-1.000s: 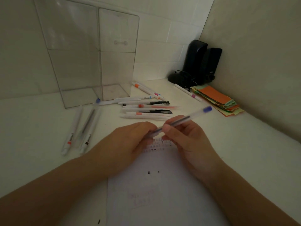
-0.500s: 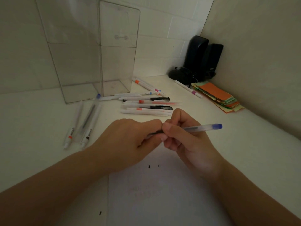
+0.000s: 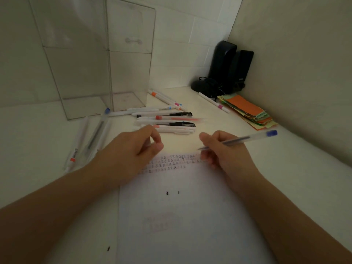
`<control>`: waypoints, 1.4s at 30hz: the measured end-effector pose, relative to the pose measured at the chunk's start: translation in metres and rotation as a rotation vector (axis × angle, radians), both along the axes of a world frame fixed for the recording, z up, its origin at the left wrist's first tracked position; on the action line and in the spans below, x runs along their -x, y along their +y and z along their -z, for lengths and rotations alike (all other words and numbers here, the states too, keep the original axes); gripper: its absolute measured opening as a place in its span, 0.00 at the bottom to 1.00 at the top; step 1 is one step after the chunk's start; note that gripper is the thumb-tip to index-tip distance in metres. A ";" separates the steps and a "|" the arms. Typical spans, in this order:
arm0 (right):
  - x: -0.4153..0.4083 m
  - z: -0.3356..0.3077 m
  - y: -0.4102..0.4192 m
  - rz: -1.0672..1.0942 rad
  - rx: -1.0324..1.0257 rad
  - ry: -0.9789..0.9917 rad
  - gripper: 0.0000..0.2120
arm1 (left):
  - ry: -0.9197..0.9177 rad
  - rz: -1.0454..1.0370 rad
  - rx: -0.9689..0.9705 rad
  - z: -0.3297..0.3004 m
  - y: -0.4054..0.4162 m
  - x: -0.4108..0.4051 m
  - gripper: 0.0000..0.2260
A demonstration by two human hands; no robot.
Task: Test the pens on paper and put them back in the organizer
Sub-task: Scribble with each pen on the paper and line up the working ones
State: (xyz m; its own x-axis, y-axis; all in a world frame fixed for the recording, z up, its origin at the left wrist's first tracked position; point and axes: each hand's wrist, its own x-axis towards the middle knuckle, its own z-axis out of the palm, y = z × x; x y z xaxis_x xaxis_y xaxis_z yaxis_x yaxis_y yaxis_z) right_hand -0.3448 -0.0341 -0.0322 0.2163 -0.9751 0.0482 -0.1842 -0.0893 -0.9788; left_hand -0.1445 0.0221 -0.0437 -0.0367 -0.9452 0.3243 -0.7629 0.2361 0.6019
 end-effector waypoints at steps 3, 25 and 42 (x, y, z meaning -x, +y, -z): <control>-0.008 0.003 0.003 -0.027 0.089 0.200 0.12 | -0.045 0.045 -0.060 0.001 0.000 0.002 0.06; -0.016 0.016 0.002 -0.084 0.272 0.362 0.17 | -0.116 0.054 -0.079 0.005 -0.002 0.000 0.04; -0.010 0.008 0.004 -0.002 0.196 0.122 0.15 | -0.021 0.170 -0.064 -0.001 0.006 0.003 0.07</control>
